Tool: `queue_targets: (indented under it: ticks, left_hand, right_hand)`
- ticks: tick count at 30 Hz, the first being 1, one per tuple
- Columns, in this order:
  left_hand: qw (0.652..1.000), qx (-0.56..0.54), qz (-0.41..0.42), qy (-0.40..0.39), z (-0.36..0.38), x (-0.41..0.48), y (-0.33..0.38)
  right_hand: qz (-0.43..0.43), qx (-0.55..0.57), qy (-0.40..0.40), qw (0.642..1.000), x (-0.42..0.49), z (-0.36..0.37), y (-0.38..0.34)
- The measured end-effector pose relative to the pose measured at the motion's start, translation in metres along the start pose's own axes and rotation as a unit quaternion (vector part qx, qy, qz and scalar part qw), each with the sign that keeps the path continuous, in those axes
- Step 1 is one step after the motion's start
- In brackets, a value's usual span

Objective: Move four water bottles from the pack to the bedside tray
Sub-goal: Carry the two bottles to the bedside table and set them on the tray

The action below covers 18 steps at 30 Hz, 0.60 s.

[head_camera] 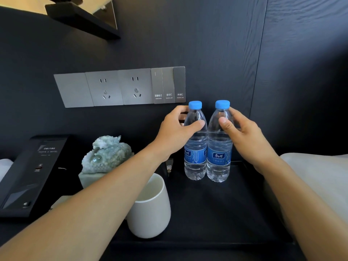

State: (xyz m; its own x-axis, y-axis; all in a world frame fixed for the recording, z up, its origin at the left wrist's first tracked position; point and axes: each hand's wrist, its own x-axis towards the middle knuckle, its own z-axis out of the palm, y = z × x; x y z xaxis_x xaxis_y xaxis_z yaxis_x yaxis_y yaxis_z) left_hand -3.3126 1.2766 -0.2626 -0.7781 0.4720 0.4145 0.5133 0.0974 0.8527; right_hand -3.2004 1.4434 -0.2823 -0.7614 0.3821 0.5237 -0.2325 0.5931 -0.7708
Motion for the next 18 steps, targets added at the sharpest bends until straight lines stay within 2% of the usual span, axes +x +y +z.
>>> queue_targets:
  ticks: [6, 13, 18]
  left_hand:
    - [0.999, 0.042, 0.011, 0.014, -0.0002, -0.0007, 0.0018]
    - [0.999, 0.037, 0.001, -0.004, -0.0022, -0.001, 0.0009]
    - [0.999, 0.04, 0.0, -0.017, -0.0053, 0.0003, 0.002]
  right_hand:
    - [-0.012, -0.013, 0.02, 1.0, -0.0009, 0.0049, -0.0014]
    - [-0.004, -0.061, 0.081, 0.995, -0.0009, 0.0075, -0.0043]
    - [-0.002, -0.069, 0.094, 0.993, -0.0024, 0.0099, -0.0051]
